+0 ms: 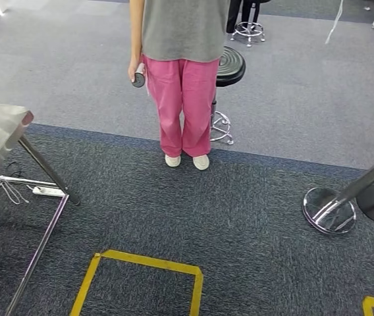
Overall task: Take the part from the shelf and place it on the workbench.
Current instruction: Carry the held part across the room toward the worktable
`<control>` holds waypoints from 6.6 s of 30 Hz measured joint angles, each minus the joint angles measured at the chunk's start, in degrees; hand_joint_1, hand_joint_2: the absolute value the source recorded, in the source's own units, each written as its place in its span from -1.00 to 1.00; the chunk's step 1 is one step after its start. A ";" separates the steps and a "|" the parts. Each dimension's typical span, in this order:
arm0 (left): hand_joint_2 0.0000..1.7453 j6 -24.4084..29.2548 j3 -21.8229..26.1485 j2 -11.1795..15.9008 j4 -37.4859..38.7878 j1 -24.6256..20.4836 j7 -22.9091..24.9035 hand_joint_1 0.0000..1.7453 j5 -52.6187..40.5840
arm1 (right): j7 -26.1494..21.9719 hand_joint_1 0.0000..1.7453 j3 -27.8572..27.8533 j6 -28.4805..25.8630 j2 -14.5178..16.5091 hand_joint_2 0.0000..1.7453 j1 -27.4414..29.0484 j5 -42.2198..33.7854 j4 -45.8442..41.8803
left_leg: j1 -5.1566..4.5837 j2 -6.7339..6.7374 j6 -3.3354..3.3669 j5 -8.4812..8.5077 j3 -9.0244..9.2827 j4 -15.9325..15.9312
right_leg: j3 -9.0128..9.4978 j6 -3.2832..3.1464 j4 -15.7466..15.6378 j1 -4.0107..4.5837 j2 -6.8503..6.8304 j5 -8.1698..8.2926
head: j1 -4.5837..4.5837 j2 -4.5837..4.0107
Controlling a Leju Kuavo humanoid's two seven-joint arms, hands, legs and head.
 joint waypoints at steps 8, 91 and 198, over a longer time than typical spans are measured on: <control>1.00 -0.04 0.26 0.22 0.19 0.09 0.00 1.00 0.28 | -0.11 -1.00 0.00 0.07 0.00 -1.00 -0.04 -0.39 0.05 | 0.10 1.92 -2.28 -3.80 -3.76 6.28 | 2.44 -1.78 -5.52 0.05 -1.88 2.10 | -0.46 0.00; 1.00 2.79 -13.37 5.17 3.56 2.05 8.27 1.00 -0.10 | -0.60 -1.00 2.91 2.04 -2.81 -1.00 -1.08 0.94 0.05 | -0.14 1.35 0.20 0.13 -0.83 0.31 | -1.26 0.18 2.59 0.50 -0.74 -1.27 | 0.11 0.00; 1.00 2.46 -34.40 17.47 5.72 7.79 25.12 1.00 5.96 | -0.70 -1.00 3.39 2.39 -3.72 -1.00 -1.67 1.76 0.05 | -0.30 4.90 -0.89 0.04 -2.10 1.51 | 2.53 0.40 -4.72 0.14 -4.71 0.05 | -0.73 0.00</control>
